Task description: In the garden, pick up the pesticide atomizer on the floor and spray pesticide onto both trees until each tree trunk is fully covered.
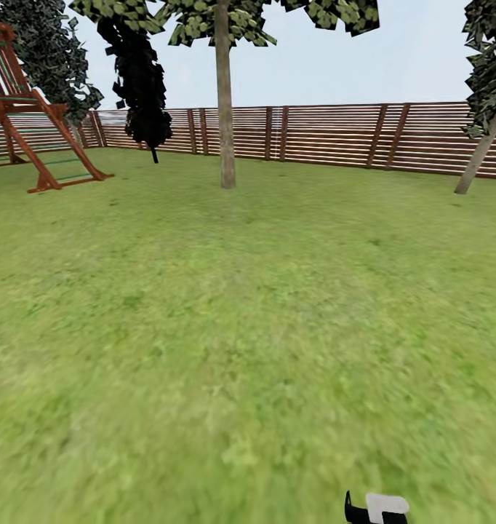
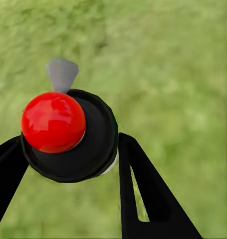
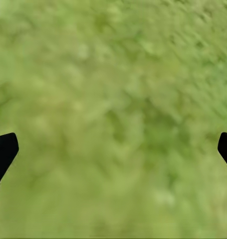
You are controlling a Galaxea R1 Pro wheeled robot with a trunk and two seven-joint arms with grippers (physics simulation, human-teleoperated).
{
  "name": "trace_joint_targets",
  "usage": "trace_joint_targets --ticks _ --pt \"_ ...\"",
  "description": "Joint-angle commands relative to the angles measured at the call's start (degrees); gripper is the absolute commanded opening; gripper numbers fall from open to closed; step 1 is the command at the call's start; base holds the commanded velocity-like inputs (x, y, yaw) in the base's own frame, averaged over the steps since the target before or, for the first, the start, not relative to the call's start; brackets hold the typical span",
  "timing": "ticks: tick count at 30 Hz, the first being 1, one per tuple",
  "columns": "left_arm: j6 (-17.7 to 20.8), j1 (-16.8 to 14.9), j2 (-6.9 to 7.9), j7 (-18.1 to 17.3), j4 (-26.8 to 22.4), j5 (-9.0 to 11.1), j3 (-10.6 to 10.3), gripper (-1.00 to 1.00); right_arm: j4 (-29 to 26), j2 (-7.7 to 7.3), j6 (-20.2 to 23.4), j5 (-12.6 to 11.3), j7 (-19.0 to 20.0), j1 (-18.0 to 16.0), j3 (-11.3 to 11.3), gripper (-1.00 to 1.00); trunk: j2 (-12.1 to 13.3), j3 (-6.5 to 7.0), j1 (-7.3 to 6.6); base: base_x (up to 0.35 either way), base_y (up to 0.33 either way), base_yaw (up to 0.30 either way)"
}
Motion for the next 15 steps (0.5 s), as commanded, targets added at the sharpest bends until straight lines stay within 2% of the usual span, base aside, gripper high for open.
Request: trace_joint_targets --ticks 1,15 --pt "0.0 0.0 0.0 0.0 0.0 0.0 0.0 -1.0 0.0 0.0 0.0 0.0 0.0 0.0 0.0 1.0 0.0 0.0 0.0 0.337 0.0 0.0" --pt "0.0 0.0 0.0 0.0 -0.1 0.0 0.0 -1.0 0.0 0.0 0.0 0.0 0.0 0.0 0.0 1.0 0.0 0.0 0.0 0.337 0.0 0.0"
